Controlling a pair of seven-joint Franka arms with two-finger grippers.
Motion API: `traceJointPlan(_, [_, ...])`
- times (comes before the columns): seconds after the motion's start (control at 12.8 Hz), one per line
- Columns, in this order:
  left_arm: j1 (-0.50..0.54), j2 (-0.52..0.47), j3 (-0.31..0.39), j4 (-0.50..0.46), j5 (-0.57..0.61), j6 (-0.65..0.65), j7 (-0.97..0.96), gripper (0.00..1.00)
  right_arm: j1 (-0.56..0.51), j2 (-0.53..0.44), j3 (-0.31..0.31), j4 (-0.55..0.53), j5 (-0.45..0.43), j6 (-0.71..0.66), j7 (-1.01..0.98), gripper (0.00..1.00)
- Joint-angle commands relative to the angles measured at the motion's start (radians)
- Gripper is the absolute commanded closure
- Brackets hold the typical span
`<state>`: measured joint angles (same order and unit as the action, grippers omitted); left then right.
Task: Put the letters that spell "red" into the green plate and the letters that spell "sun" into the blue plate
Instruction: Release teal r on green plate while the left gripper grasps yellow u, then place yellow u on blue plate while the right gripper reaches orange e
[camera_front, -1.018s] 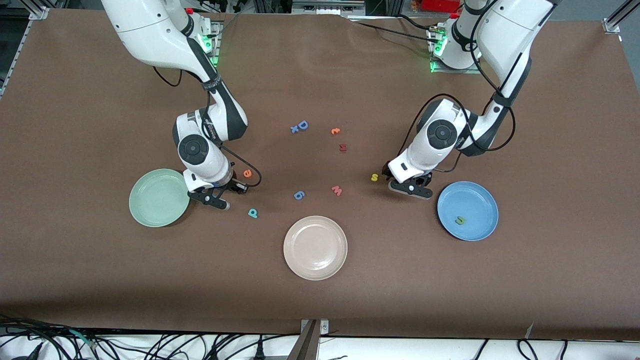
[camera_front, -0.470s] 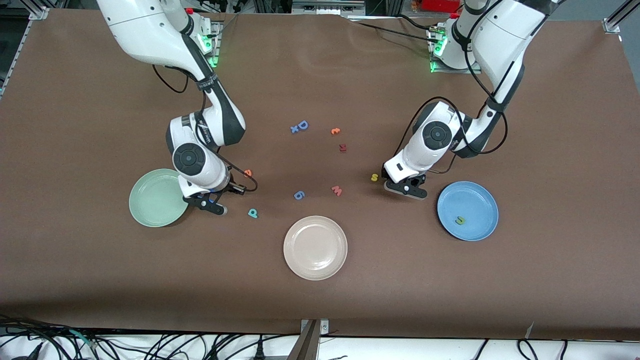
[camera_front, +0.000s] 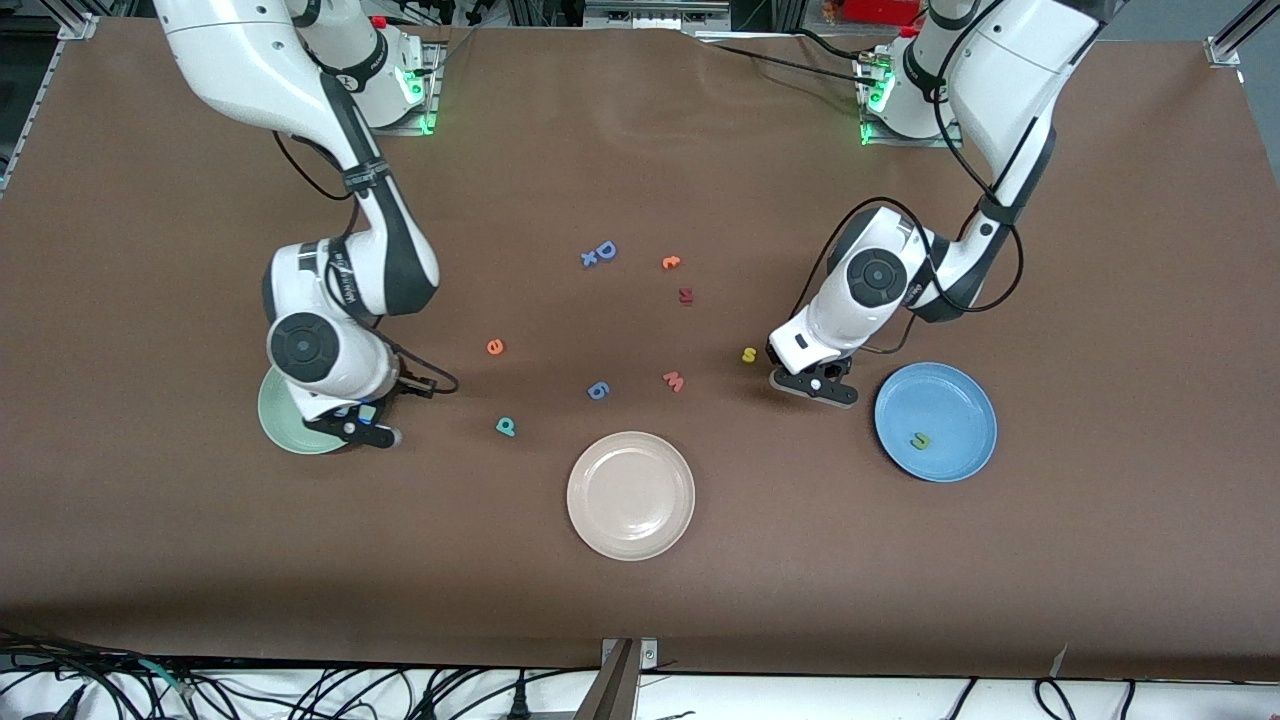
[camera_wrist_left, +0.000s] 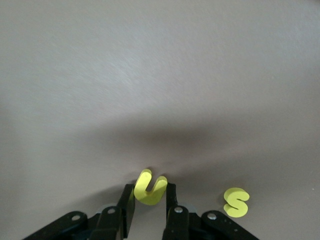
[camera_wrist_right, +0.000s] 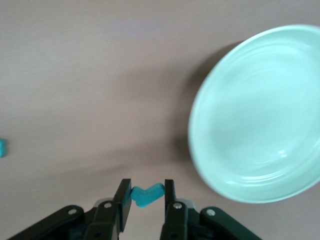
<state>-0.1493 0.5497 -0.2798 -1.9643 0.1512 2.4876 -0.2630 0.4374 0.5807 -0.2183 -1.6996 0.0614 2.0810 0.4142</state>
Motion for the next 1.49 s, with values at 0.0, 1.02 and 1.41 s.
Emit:
traceJointPlan(0.0, [0.014, -0.016, 0.008, 0.138, 0.034, -0.209, 0.075, 0.88, 0.000, -0.015, -0.062, 0.001, 0.009, -0.062, -0.132, 0.77])
traceJointPlan(1.02, [0.237, 0.018, 0.001, 0.130, 0.022, -0.211, 0.409, 0.00, -0.085, 0.001, -0.110, 0.003, 0.083, -0.059, -0.330, 0.02])
traceJointPlan(1.41, [0.224, 0.004, -0.117, 0.120, 0.021, -0.225, 0.257, 0.00, -0.005, 0.004, -0.102, -0.014, 0.139, -0.015, -0.172, 0.04])
